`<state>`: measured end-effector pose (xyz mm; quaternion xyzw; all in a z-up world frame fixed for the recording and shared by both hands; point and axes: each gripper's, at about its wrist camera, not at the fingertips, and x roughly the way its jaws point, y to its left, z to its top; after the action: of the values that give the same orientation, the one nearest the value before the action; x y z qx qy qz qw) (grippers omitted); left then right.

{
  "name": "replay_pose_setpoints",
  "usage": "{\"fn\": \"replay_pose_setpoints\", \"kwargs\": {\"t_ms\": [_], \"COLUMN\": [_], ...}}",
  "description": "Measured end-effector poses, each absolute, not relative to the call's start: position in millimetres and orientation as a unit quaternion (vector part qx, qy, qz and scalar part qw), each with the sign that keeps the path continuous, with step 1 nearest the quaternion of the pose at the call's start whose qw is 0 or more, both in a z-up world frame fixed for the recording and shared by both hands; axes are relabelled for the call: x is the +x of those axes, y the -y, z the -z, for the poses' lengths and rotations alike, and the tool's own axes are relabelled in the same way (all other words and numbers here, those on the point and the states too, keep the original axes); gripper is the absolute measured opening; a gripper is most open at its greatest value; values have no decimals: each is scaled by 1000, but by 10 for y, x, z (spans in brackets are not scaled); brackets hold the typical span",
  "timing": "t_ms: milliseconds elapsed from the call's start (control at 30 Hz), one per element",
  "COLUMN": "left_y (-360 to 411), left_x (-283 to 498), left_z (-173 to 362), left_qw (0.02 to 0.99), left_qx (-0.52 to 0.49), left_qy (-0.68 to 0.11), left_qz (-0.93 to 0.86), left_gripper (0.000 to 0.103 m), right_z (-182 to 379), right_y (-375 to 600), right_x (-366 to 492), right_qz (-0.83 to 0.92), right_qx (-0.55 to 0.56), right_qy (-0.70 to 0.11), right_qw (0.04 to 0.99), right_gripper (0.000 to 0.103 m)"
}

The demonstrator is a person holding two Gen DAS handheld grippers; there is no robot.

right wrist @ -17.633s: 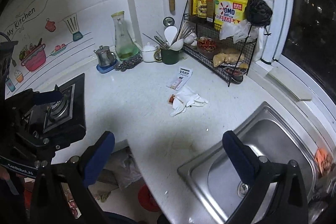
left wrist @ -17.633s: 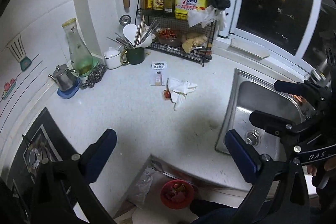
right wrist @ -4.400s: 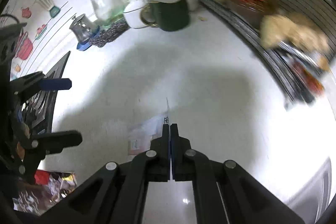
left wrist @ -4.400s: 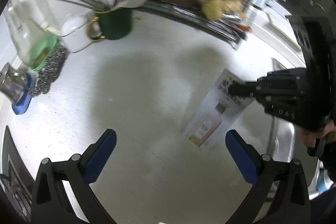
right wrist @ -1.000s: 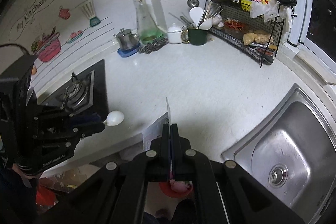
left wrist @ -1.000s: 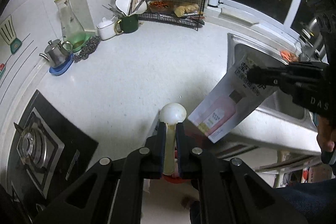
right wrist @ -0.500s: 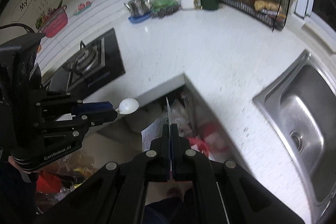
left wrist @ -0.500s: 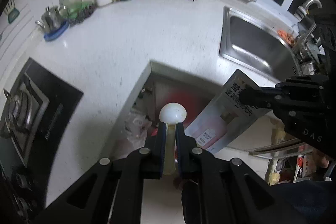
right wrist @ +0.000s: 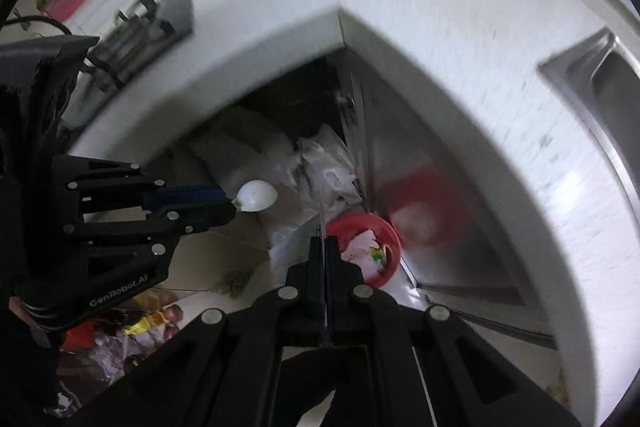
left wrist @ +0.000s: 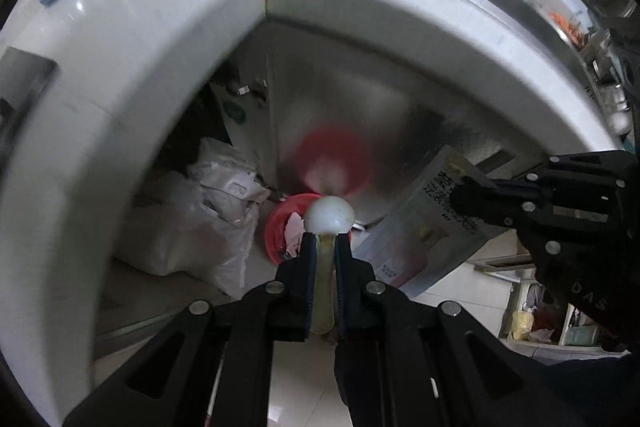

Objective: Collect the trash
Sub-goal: 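Carry the spoon with the left tool while the right tool carries the pamphlet to the red bin, then open the left tool over the bin while the right tool releases the pamphlet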

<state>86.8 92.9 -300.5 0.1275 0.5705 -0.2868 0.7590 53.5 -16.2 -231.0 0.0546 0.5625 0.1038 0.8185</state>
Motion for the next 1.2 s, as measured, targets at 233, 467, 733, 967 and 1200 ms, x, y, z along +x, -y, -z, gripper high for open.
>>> {"fn": "replay_pose_setpoints", "kwargs": {"t_ms": [233, 467, 733, 967, 1200], "left_y": [-858, -749, -612, -653, -822], "left_x": [1002, 1081, 1156, 1191, 1103], "left_z": [3909, 4629, 5104, 4917, 4543], "left_qw": [747, 739, 733, 745, 754], "left_qx": [123, 129, 142, 160, 149], "left_qy": [-585, -595, -593, -582, -581], "left_qz": [291, 288, 300, 286, 267], "left_gripper": [8, 8, 11, 65, 65], "right_z": [3133, 3764, 4057, 4146, 3987], "right_y": [246, 360, 454, 530, 489], "right_x": [662, 725, 706, 669, 727], "right_qz": [-90, -75, -57, -47, -59], "right_qx": [74, 71, 66, 72, 64], "right_qy": [-583, -589, -588, -599, -600], "right_qw": [804, 801, 804, 796, 795], "right_gripper": [0, 0, 0, 0, 0]}}
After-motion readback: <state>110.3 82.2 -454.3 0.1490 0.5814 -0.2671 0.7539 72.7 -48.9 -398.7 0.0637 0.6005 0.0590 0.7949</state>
